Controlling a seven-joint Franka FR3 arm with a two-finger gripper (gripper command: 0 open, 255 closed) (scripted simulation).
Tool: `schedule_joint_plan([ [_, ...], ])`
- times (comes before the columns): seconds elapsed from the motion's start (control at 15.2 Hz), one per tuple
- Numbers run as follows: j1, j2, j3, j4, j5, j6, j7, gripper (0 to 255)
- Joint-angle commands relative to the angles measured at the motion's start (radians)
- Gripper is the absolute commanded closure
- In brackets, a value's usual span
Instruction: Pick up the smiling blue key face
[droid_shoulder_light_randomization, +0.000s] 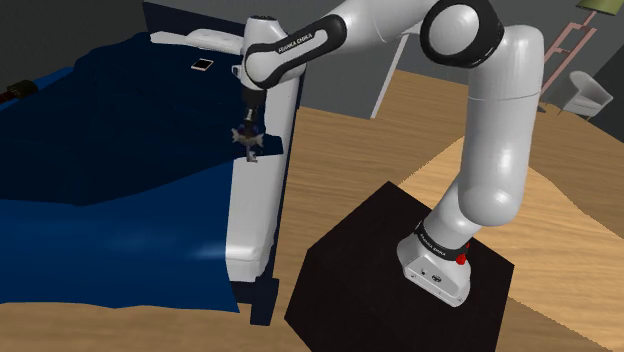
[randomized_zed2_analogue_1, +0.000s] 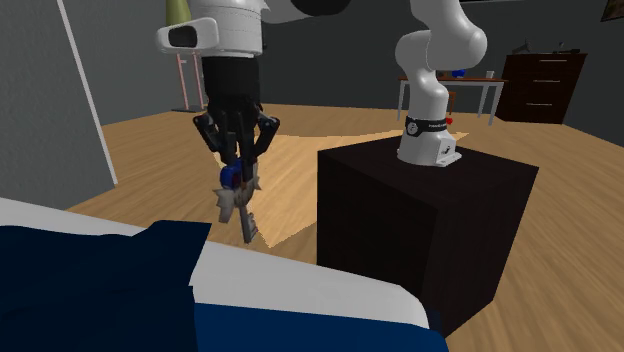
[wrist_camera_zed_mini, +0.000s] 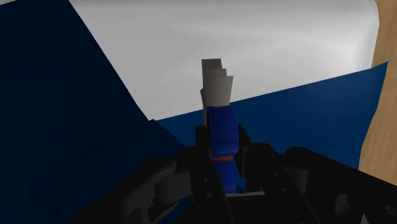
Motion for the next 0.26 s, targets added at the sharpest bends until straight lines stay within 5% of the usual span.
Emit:
schedule_joint_plan([
  [0.0, -0.001, -0.017, 0.001, 0.004, 0.002, -0.021, 0.000, 255],
  [0.2, -0.001, -0.025, 0.002, 0.008, 0.002, -0.034, 0.000, 255],
])
